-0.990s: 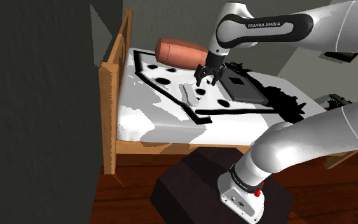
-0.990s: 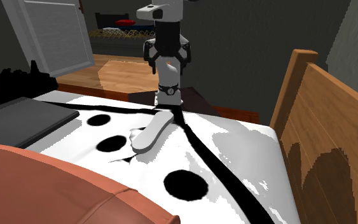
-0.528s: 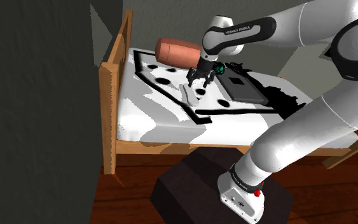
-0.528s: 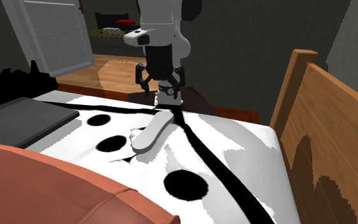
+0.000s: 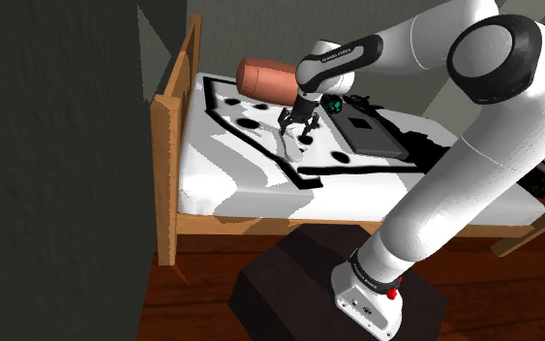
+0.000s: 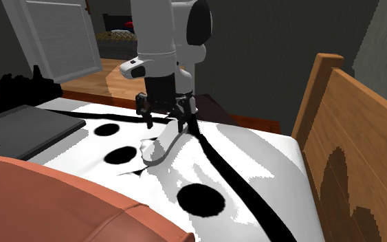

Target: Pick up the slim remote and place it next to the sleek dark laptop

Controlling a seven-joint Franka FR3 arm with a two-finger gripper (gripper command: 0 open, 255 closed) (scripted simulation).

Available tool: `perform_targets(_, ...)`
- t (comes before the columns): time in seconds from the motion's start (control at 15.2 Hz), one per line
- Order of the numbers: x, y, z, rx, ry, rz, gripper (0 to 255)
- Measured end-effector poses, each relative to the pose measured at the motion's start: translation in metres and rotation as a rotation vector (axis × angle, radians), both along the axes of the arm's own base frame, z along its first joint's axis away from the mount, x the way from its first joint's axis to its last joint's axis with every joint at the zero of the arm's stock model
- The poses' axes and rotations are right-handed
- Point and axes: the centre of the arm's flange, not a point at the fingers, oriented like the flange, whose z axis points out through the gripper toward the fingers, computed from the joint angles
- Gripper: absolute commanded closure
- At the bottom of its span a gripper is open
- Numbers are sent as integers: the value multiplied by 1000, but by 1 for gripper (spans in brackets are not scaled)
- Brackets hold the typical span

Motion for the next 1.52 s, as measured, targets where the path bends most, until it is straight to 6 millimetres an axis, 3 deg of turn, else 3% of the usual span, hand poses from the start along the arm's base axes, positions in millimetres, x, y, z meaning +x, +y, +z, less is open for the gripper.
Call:
perform_targets(0.33, 1, 1, -27, 0, 0, -1, 0)
perform_targets(0.73, 1, 1, -30, 0, -1, -1, 0)
perform_targets(0.79, 1, 1, -30, 0, -1, -1, 255)
perform_targets(1.52, 1, 1, -28, 0, -1, -2, 255)
